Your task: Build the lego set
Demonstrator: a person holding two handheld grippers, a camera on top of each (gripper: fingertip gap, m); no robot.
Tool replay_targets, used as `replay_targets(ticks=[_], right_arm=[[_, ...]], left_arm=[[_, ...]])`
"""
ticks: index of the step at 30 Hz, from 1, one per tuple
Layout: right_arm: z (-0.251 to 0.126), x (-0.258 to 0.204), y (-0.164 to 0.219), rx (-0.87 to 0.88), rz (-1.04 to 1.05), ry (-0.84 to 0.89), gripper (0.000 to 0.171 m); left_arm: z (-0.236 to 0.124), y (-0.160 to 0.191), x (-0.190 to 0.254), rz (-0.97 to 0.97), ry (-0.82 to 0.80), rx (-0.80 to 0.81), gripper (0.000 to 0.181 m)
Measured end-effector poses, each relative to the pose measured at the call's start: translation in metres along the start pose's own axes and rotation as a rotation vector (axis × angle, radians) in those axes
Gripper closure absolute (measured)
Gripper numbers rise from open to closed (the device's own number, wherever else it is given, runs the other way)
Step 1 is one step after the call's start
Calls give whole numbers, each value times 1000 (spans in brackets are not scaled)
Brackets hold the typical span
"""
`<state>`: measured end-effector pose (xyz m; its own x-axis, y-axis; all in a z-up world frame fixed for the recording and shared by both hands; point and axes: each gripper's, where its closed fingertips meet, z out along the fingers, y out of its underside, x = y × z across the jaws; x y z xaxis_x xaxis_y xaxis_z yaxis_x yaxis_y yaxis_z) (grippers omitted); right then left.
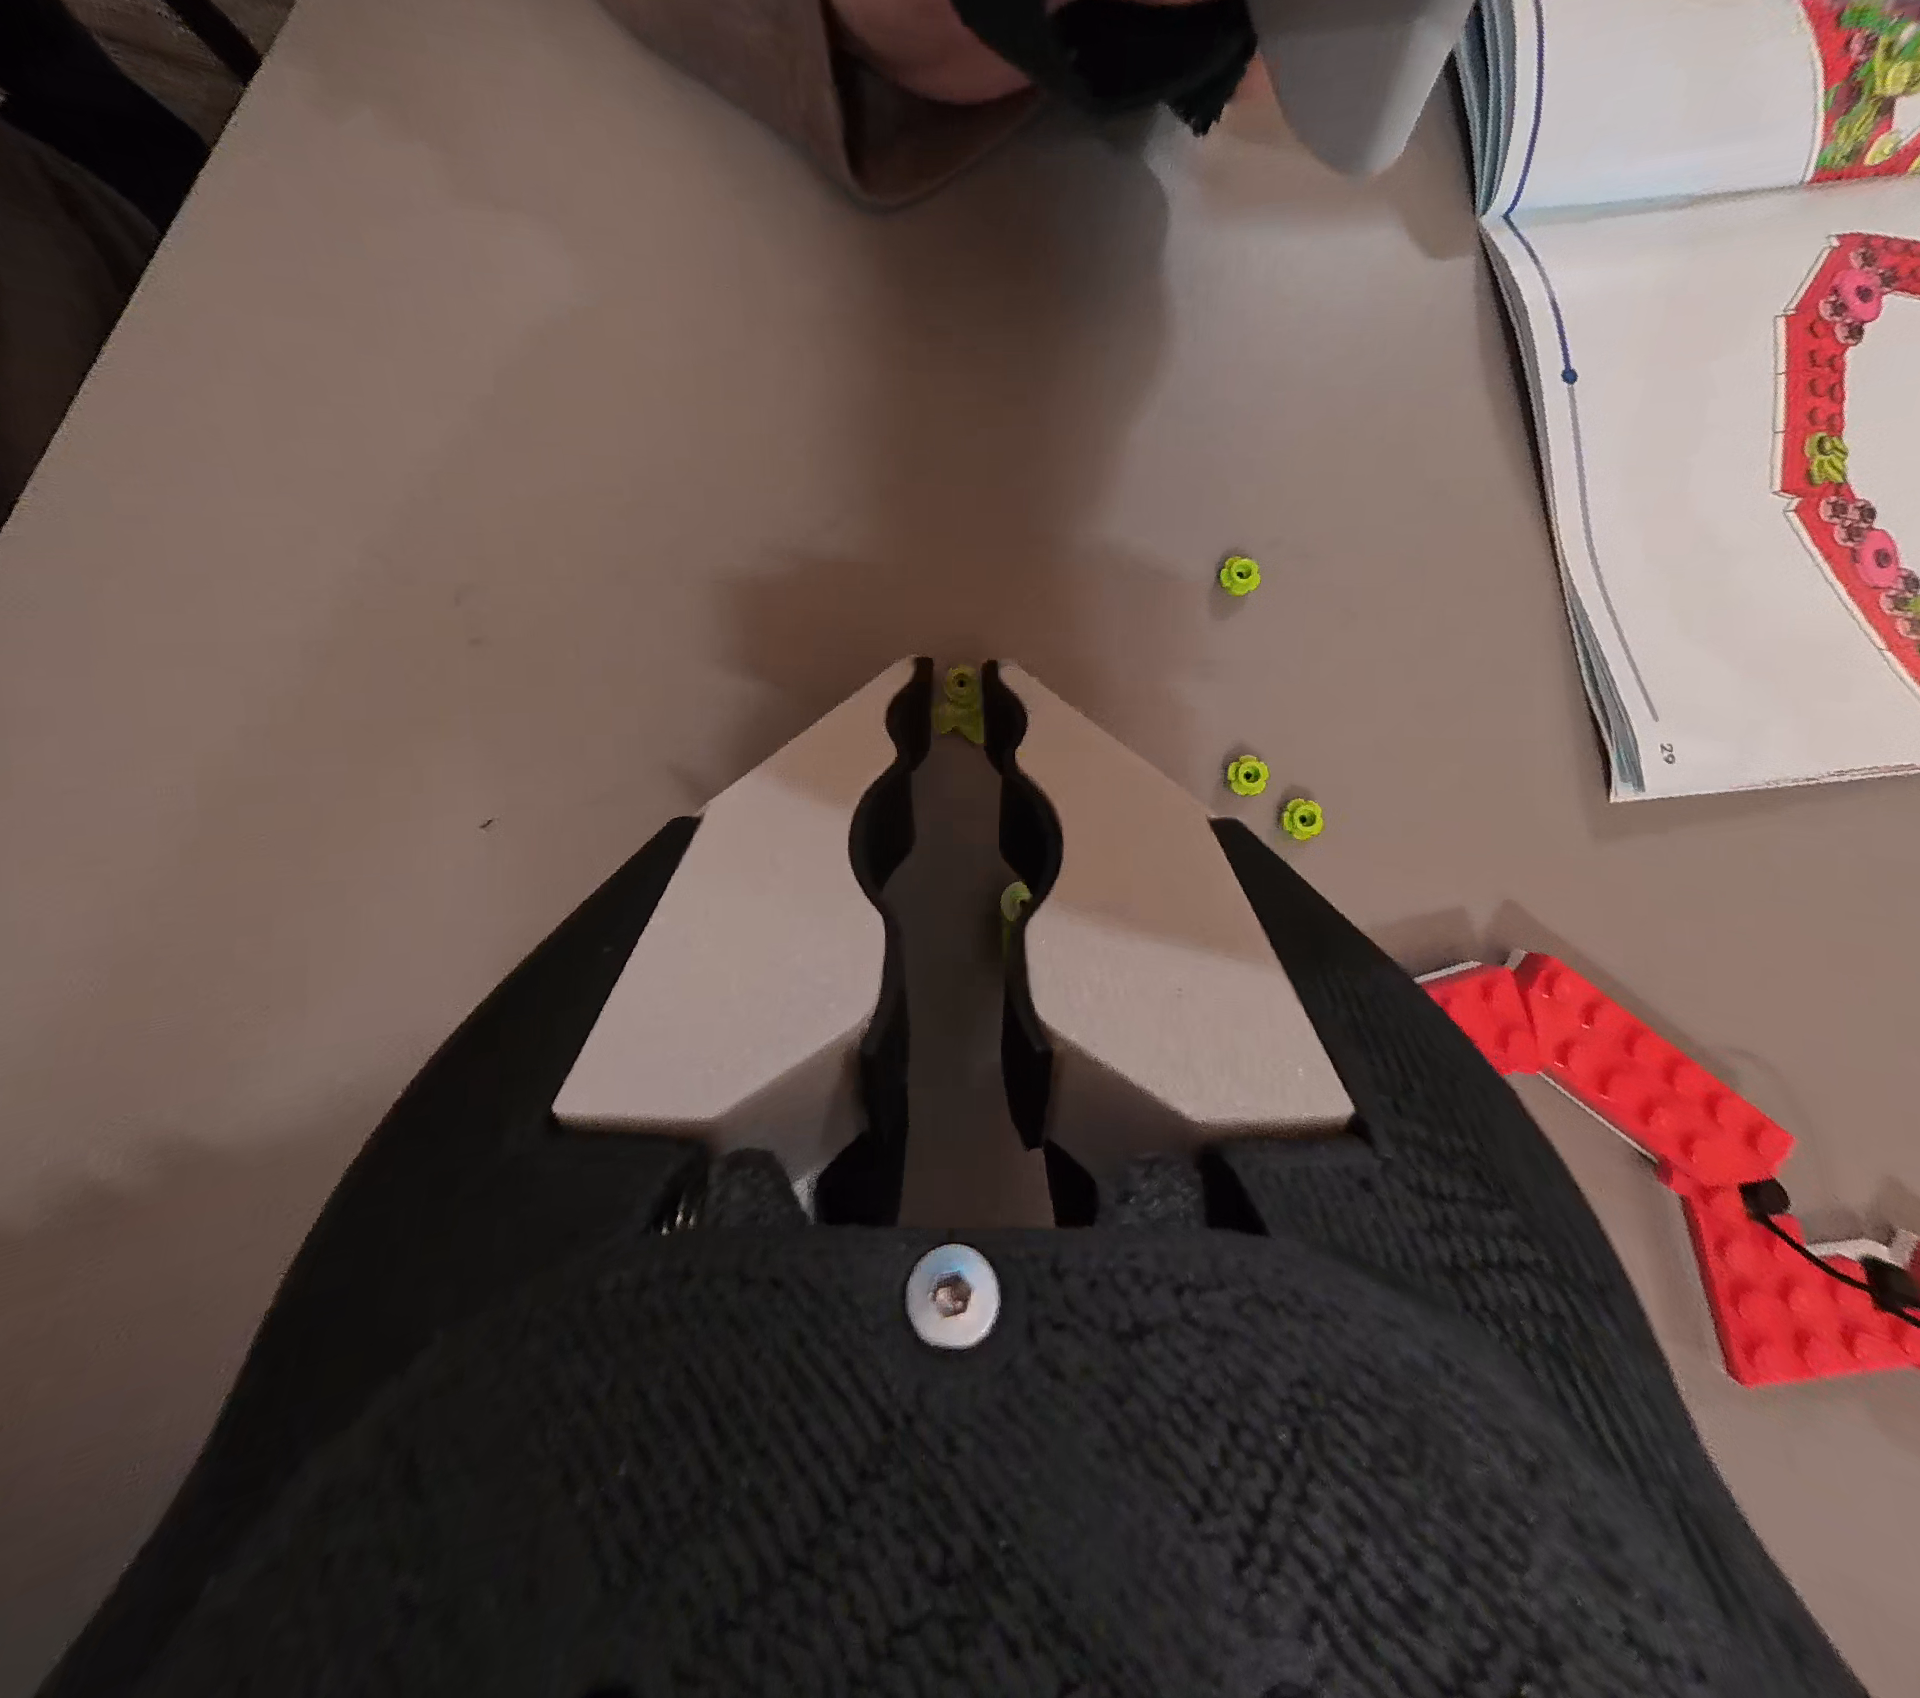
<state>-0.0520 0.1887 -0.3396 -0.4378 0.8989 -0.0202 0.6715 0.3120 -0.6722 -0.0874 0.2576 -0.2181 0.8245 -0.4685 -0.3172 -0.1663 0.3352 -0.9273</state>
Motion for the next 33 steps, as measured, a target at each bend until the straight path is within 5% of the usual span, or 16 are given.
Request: replay_targets(ticks=[8, 19, 28, 33], right_arm=[[-8, -2, -2, 77, 36, 18, 165], [-91, 45, 4, 275, 165, 331, 166], [-120, 75, 8, 308, 189, 420, 165], [-115, 76, 19, 306, 217, 375, 166]], left_arm=[[-1, 0, 1, 4, 5, 0, 172], [1, -12, 81, 116, 252, 8, 172], [10, 26, 83, 449, 233, -163, 164], [19, 64, 84, 547, 357, -313, 151]])
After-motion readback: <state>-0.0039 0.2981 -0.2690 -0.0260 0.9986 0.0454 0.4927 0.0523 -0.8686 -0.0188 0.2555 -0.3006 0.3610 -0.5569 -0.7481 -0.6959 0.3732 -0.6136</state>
